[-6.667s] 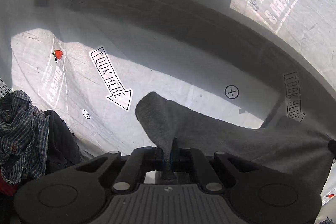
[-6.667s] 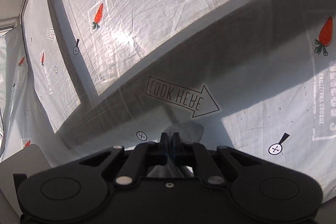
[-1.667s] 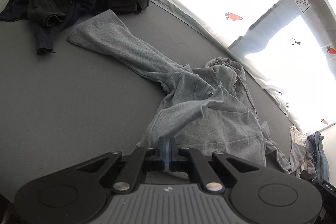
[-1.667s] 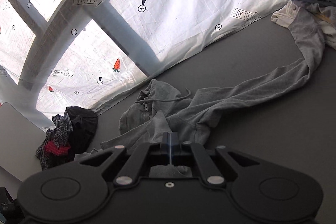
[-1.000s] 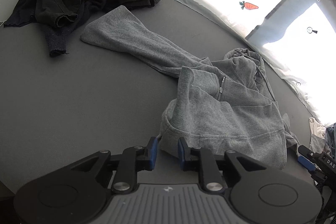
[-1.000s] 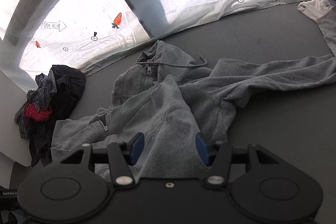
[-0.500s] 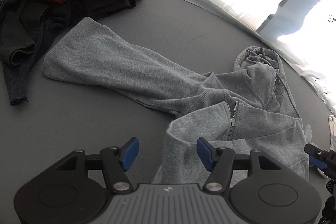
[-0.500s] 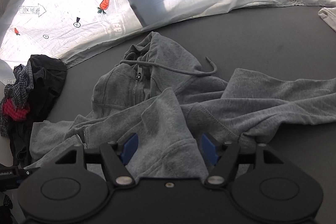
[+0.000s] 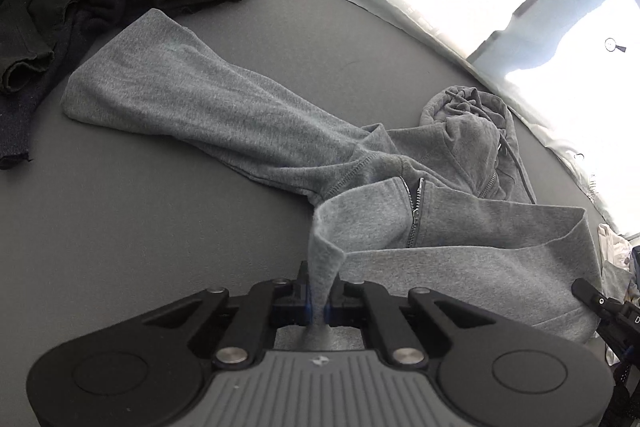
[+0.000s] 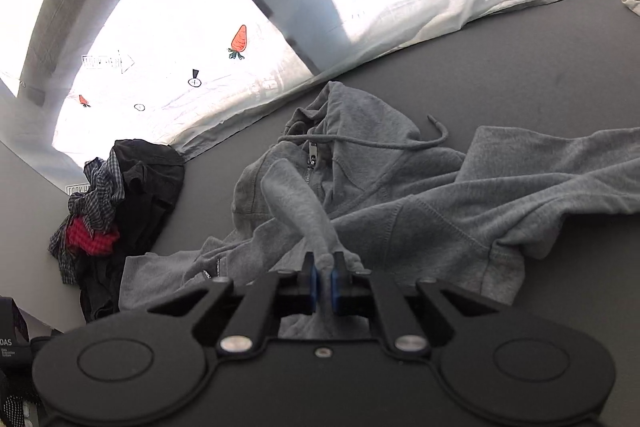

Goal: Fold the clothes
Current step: 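Grasp the hoodie hem with both grippers and pull it straight, then release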

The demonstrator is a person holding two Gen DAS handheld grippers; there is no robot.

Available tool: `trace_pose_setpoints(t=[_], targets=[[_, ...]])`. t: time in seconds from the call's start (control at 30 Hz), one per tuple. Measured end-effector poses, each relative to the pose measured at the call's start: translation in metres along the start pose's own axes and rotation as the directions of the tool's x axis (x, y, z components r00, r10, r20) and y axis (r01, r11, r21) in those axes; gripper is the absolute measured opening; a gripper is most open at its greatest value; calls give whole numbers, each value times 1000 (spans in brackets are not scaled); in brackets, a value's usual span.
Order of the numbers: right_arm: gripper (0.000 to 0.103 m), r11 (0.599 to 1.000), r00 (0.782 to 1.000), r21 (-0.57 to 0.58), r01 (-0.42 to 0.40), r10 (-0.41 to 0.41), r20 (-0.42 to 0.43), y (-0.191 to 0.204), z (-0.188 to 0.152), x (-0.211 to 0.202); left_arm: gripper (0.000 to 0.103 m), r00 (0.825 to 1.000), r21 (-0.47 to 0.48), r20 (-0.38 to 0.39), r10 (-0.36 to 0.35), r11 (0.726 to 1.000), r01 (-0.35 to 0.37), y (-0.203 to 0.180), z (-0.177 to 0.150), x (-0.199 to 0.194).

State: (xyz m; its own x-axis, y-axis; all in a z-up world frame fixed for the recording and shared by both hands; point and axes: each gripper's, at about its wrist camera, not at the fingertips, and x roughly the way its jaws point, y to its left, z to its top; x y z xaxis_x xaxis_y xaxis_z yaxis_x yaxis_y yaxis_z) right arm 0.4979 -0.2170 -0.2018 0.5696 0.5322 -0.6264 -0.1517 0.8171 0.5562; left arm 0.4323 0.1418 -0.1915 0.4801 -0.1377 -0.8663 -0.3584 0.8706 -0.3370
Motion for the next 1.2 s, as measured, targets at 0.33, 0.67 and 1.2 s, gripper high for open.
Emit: trace_pose_setpoints(t=[0.33, 0.67, 1.2], targets=[[7, 997, 997, -2, -72, 72, 19, -1, -44, -77, 4, 999, 12, 19, -40, 999, 40, 11, -65, -60], [7, 999, 991, 15, 48, -45, -124, -41, -107, -98, 4, 990, 56, -140, 34, 998, -26, 30, -133, -51], [24, 994, 978, -41, 105, -111, -179, -37, -127, -145, 35, 995, 160, -98, -25, 986, 41, 38, -136, -108]])
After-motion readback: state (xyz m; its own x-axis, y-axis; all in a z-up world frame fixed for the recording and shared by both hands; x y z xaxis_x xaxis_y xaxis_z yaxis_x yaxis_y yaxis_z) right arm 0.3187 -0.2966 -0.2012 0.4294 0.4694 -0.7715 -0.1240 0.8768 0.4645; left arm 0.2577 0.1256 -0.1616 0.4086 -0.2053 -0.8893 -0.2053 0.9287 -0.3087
